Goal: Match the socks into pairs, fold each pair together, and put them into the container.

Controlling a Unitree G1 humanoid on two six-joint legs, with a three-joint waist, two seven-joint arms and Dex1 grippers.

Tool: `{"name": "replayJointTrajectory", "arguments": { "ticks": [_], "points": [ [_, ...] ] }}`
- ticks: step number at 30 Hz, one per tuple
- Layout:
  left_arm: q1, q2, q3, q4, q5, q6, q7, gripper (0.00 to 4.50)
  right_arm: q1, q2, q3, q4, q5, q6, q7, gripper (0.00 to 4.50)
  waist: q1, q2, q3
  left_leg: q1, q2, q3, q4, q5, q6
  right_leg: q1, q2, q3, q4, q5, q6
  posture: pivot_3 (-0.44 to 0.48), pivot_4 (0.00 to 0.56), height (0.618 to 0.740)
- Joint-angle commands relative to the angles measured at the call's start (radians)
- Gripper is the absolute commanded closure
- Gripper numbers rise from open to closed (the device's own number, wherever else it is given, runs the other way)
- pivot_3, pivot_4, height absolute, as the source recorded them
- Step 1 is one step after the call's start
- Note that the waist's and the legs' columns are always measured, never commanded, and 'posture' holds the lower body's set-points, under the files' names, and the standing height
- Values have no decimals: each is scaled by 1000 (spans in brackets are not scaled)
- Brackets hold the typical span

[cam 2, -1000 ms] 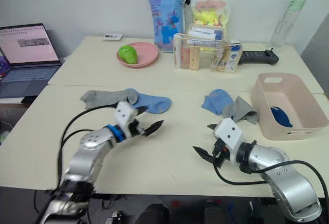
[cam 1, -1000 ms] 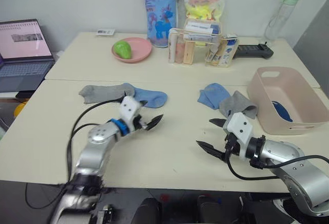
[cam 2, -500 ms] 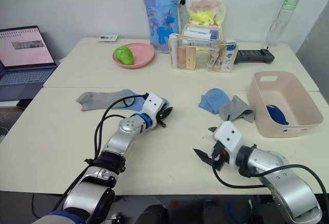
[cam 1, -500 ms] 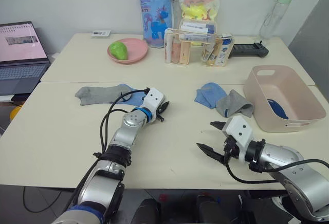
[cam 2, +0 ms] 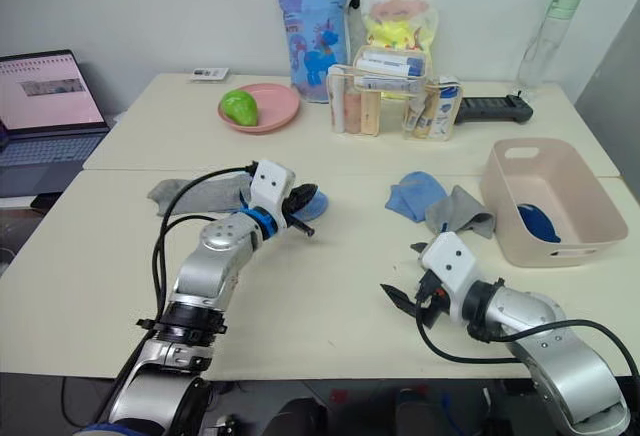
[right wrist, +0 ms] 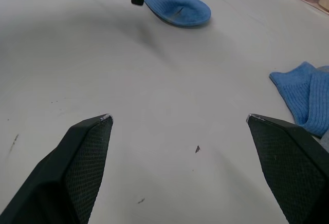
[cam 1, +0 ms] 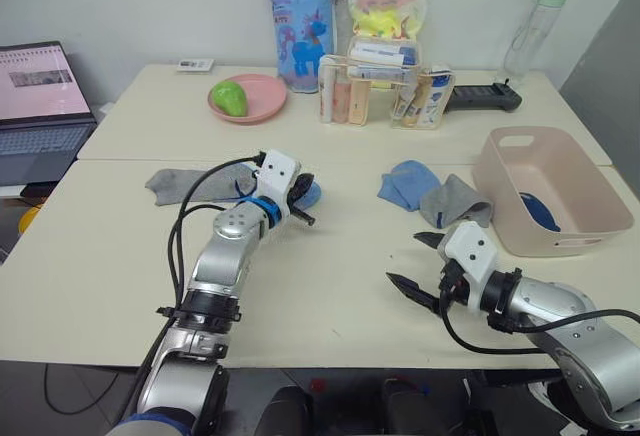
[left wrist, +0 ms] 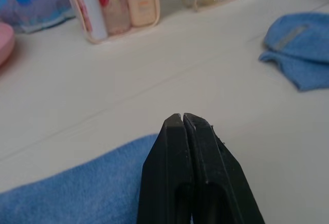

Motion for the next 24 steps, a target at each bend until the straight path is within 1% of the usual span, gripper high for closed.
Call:
{"name": "replayJointTrajectory", "arguments": {
  "ticks": [1, 2, 4, 6, 9, 12, 14, 16, 22, 24],
  "points": [
    [-17, 17, 15, -124, -42, 86, -9, 4484, -11, -3, -24, -12, 12, -23, 1, 0, 0, 0, 0, 0, 0, 0, 0, 0, 0, 0, 0, 0, 0, 0, 0, 0, 150, 703],
    [-14, 25, 13, -128, -36, 91, -5, 4484, -13, -2, -24, -9, 12, -24, 1, 0, 0, 0, 0, 0, 0, 0, 0, 0, 0, 0, 0, 0, 0, 0, 0, 0, 150, 703],
    [8, 51, -8, -97, 13, 42, 7, 4484, -18, -1, -19, -4, 11, -26, 1, 0, -1, 0, 0, 0, 0, 0, 0, 0, 0, 0, 0, 0, 0, 0, 0, 0, 150, 703],
    [20, 45, -5, -84, 20, 39, 31, 4484, -21, 0, -16, -1, 10, -28, 0, 0, -3, 0, 0, 1, 0, 1, 0, 0, 0, 0, 0, 0, 0, 0, 0, 0, 150, 703],
    [36, 28, 2, -97, -46, 80, -20, 4484, -25, 1, -12, -4, 12, -26, -1, 0, -1, 0, 0, 1, 0, 0, 0, 0, 0, 0, 0, 0, 0, 0, 0, 0, 150, 703],
    [66, 57, -24, -63, -10, 84, -31, 3923, -55, 7, -17, -17, 29, -9, -3, 0, -1, 0, 0, 0, 0, 0, 0, 0, 0, 0, 0, 0, 0, 0, 0, 0, 150, 703],
    [75, 64, -24, -37, -3, 83, -26, 3300, -91, 57, -52, -31, 100, 42, -27, 0, -3, 0, 0, 1, 0, 0, 0, 0, 0, 0, 0, 0, 0, 0, 0, 0, 150, 703],
    [67, 63, -27, 0, 4, 74, -20, 2675, -118, 82, -70, -35, 142, 76, -39, 0, -3, 0, 0, 1, 1, -1, -1, 0, 0, 0, 0, 0, 0, 0, 0, 0, 150, 703],
    [-10, 29, -61, 150, 55, 9, 9, 879, -161, 84, -73, -26, 179, 107, -58, 0, 5, 0, 0, 0, -1, -1, 0, 0, 1, 0, 0, -1, -1, 0, 0, 0, 150, 703],
    [-42, 21, -69, 210, 83, -11, 36, 879, -167, 83, -67, -24, 182, 109, -62, 0, 5, 0, 0, 0, -1, -1, 0, 0, 1, 0, 0, -1, -1, 0, 0, 0, 150, 703]
  ]
}}
